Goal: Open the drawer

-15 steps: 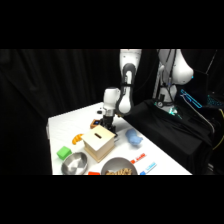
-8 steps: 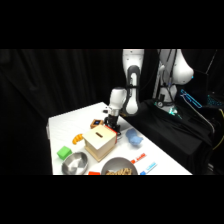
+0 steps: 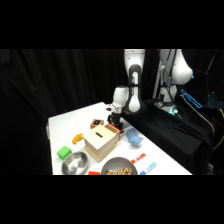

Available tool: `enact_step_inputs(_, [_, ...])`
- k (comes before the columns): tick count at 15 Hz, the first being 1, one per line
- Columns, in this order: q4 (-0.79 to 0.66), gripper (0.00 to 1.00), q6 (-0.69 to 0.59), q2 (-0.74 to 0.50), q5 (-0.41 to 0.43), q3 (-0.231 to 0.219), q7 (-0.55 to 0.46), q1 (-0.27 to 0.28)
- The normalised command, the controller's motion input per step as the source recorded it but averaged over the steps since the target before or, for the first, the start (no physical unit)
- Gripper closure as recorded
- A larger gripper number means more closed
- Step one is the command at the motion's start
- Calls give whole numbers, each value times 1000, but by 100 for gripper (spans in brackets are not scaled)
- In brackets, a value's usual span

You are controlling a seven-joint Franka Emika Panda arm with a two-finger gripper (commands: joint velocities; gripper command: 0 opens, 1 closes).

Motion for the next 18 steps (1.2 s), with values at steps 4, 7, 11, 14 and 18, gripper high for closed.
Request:
enact_step_inputs(4, [-325, 0, 6, -276, -52, 115, -15, -213])
enact_step_inputs(7, [-170, 0, -369, -410, 14, 27, -1, -69])
enact_step_inputs(11, [26, 0, -769, -551, 16, -345, 135, 370])
enact_step_inputs(14, [72, 0, -631, -463, -463, -556, 560, 538])
enact_step_inputs(18, [216, 0, -515, -234, -577, -331, 612, 342])
